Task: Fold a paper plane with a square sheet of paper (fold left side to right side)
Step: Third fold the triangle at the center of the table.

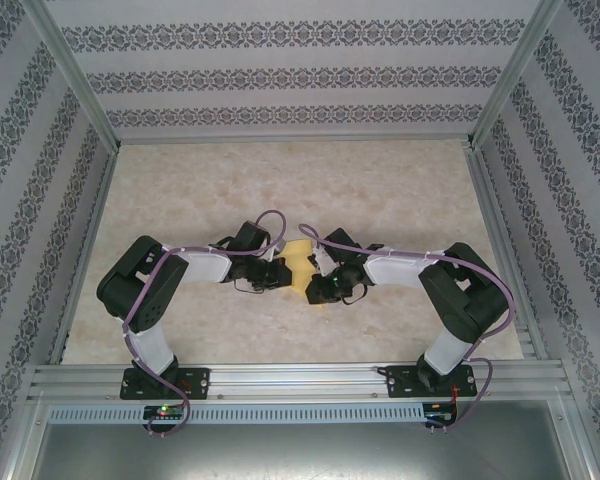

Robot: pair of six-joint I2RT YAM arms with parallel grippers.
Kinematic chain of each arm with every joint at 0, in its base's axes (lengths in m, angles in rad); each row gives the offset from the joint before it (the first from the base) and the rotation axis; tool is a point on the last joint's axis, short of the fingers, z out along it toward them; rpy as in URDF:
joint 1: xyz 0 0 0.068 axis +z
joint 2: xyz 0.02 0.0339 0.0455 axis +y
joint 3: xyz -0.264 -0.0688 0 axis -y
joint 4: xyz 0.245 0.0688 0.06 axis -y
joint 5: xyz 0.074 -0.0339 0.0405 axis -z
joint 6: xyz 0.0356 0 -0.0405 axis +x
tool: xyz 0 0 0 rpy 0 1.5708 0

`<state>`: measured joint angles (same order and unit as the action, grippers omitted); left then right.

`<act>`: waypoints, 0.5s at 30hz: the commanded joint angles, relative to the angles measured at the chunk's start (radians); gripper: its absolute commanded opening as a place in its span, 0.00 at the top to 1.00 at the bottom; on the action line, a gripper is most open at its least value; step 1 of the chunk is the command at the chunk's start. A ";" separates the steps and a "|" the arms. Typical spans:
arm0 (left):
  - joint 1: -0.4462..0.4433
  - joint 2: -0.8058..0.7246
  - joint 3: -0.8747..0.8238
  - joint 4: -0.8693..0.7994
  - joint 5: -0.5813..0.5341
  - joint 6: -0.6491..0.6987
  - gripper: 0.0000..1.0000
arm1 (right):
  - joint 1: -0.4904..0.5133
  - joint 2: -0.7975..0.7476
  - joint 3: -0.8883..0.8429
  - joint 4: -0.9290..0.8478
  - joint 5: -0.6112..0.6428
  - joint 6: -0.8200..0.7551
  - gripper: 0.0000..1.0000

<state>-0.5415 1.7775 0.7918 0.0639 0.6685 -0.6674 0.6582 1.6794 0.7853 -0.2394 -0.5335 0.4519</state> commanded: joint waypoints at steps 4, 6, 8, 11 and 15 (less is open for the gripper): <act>-0.009 0.003 -0.006 -0.113 -0.082 0.036 0.95 | -0.003 -0.017 -0.071 -0.101 0.001 0.016 0.88; -0.009 0.004 -0.005 -0.114 -0.083 0.038 0.95 | -0.003 -0.040 -0.090 -0.109 0.001 0.019 0.88; -0.009 0.006 -0.001 -0.117 -0.085 0.037 0.95 | -0.003 -0.070 -0.109 -0.125 0.007 0.018 0.88; -0.009 0.009 0.001 -0.120 -0.088 0.040 0.95 | -0.004 -0.109 -0.133 -0.149 0.011 0.016 0.88; -0.009 0.010 0.004 -0.119 -0.087 0.039 0.95 | -0.015 -0.160 -0.150 -0.176 0.015 0.015 0.90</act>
<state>-0.5484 1.7756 0.7994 0.0410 0.6651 -0.6579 0.6563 1.5494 0.6647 -0.3058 -0.5392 0.4656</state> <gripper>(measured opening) 0.066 0.104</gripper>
